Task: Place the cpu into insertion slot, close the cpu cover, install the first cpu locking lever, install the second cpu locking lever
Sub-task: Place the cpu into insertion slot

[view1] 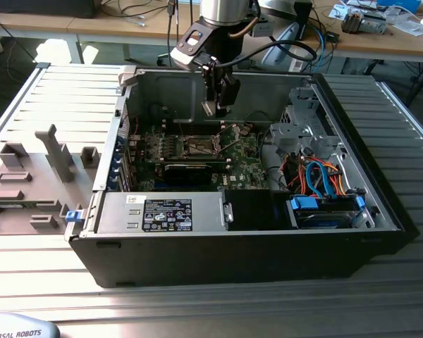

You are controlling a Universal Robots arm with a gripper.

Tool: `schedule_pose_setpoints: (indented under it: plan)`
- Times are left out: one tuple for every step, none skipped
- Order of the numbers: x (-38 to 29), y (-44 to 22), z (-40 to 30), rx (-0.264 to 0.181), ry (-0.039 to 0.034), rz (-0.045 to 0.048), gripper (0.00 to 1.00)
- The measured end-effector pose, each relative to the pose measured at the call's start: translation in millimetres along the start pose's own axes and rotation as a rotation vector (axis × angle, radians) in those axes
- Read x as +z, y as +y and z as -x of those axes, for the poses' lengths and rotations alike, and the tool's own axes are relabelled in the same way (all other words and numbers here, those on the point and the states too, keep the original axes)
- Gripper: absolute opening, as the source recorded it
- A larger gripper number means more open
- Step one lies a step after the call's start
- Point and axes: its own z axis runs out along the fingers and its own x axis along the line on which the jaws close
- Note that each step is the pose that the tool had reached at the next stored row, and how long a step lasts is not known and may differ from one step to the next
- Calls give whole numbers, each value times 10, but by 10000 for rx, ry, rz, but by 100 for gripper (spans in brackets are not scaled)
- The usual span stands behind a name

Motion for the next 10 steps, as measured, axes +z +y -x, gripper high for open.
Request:
schedule_pose_setpoints:
  plan:
    - [0, 0, 0, 4, 0, 0, 54]
    - [0, 0, 0, 7, 0, 0, 54]
    - [0, 0, 0, 11, 0, 0, 54]
    - [0, 0, 0, 17, 0, 0, 54]
    - [0, 0, 0, 23, 0, 0, 54]
    - [0, 0, 0, 29, 0, -1, 54]
    - [0, 0, 0, 32, 0, 0, 54]
    - [0, 0, 0, 37, 0, 0, 54]
    - [0, 0, 0, 41, 0, 0, 54]
    - [0, 0, 0, 48, 0, 0, 54]
